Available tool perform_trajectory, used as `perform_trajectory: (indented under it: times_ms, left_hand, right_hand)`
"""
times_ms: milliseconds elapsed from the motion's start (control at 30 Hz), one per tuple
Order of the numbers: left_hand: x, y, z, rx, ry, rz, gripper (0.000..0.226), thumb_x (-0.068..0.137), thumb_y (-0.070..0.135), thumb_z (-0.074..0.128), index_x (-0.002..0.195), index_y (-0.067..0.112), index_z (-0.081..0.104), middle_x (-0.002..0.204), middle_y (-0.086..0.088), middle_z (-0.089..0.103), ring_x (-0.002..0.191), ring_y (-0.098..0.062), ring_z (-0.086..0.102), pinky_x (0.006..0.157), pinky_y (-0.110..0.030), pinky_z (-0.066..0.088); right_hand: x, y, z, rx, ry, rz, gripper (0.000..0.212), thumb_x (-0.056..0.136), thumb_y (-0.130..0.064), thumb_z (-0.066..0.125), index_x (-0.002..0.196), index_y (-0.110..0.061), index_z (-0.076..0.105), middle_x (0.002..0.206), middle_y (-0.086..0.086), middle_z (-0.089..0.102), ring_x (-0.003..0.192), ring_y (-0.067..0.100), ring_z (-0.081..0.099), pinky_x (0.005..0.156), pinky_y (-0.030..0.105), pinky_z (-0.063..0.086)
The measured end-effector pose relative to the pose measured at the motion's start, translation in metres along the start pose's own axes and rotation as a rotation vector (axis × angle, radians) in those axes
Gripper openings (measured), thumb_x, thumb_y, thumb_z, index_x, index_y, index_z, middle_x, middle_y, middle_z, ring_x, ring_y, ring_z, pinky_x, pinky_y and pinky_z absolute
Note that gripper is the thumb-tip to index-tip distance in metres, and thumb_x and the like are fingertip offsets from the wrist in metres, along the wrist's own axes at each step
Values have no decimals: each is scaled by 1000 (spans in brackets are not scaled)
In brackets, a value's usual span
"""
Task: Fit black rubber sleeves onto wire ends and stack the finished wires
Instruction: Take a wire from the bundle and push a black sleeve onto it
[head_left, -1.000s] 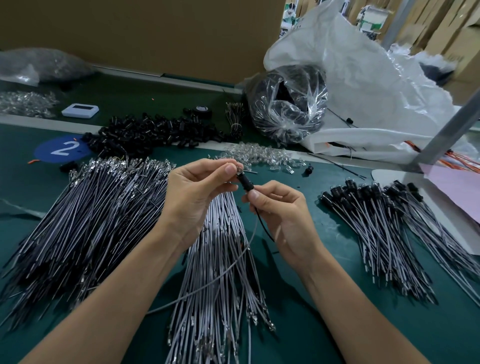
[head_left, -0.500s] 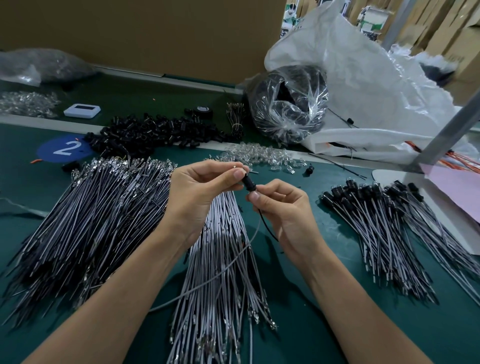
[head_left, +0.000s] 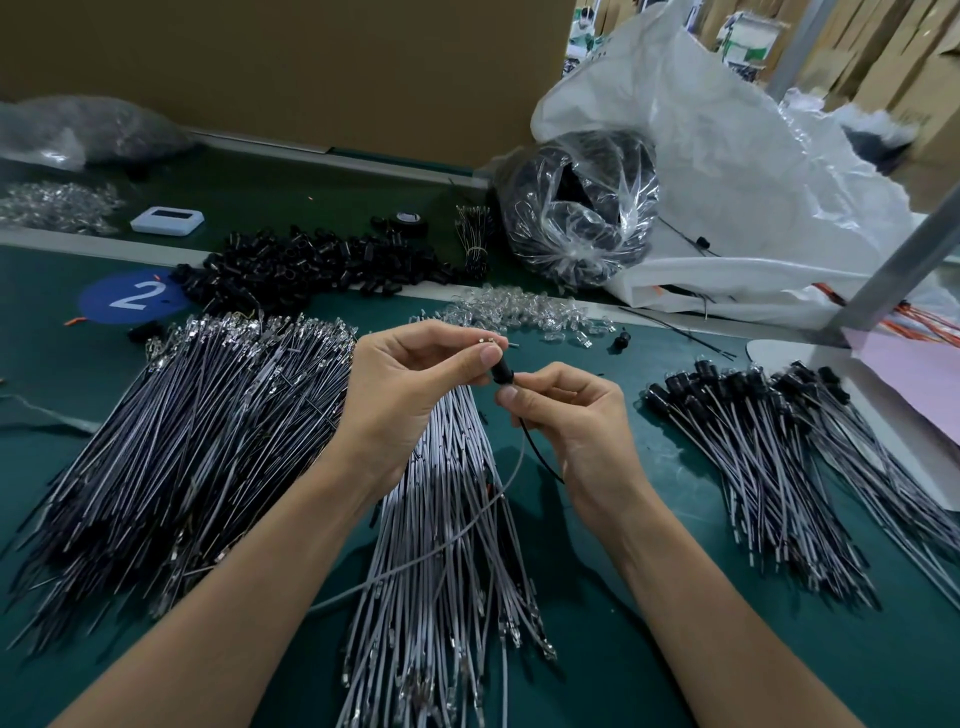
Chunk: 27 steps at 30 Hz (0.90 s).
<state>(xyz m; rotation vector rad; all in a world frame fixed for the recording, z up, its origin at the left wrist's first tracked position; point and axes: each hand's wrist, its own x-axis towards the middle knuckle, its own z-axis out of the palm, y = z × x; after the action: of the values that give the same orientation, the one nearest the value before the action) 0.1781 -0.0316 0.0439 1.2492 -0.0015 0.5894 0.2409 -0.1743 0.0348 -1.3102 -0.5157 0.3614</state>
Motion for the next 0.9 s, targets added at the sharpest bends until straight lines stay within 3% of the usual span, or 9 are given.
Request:
perform_trajectory:
  times_ms: [233,600,700,900]
  left_hand:
    - [-2,1,0,39,2,-8,4,69,16,77,71,20,77,85,-4,76,79,-16,71,71,-27,57]
    - [-4,-1,4,11,-12,3,5,69,13,76,68,18,76,83,-4,75,79,-14,71,64,-21,53]
    - [-4,-1,2,-19,-29,1,8,70,10,77,67,18,76,84,-3,75,81,-15,71,67,-25,55]
    - [-5,0,2,-15,-41,16,7,71,16,79,73,23,78,81,-3,75,79,-16,69,69,-26,55]
  right_hand:
    - [0,1,2,-57,17,-45,16,78,3,74,78,-14,75,70,-1,71,63,6,61,65,15,49]
    - [0,6,1,-100,35,-84,10,80,1,73,90,0,74,86,19,74,71,15,64,72,21,53]
    - [0,7,1,-145,15,-101,9,82,-2,72,89,-6,76,87,21,73,74,19,64,73,24,53]
    - [0,10,3,-188,-16,-199,9,84,1,70,90,-3,75,79,5,76,71,7,68,67,17,51]
